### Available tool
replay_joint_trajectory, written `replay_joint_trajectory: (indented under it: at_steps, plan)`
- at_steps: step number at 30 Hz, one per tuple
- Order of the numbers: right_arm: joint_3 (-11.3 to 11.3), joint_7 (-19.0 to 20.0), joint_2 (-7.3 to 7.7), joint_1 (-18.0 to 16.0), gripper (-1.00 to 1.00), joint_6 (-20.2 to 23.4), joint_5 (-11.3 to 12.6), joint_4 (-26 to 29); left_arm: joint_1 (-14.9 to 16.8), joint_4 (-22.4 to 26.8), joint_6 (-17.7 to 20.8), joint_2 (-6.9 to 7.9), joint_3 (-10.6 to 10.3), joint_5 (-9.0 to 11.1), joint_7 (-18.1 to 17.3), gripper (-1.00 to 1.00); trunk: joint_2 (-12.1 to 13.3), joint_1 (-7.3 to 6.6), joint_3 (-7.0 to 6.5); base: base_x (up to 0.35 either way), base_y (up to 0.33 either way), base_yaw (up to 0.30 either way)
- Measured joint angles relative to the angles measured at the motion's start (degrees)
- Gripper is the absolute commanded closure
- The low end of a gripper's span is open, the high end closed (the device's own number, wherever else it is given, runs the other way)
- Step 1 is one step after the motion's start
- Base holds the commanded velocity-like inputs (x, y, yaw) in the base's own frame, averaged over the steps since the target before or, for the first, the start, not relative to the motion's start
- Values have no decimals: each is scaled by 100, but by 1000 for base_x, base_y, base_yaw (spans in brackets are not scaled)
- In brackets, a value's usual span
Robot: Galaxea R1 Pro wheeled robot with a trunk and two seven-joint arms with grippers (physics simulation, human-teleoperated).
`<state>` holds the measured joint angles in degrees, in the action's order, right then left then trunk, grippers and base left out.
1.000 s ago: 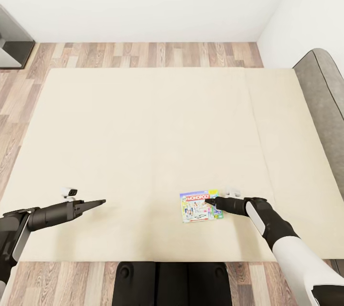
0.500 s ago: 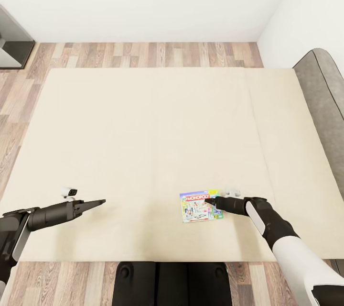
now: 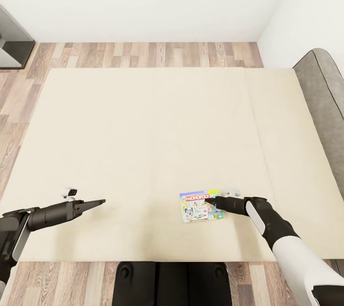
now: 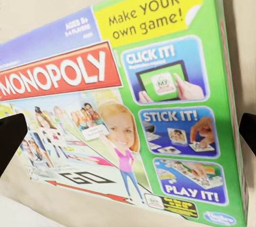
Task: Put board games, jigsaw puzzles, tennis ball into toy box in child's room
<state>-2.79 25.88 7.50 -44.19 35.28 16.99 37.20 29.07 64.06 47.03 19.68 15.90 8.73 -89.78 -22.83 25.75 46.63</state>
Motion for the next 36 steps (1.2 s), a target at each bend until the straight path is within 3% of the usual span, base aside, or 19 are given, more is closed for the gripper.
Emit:
replay_joint_trajectory:
  at_steps: [18,36]
  plan:
    - [-7,-19,-8,9,-100,-10,-1,-16,-1,0,0,0,1,0,0,-100,0,0,0,0,2,0]
    - [-10,-20,-16,8,-100,-11,-1,-18,-1,2,1,0,2,-2,0,-100,0,0,0,0,85,0]
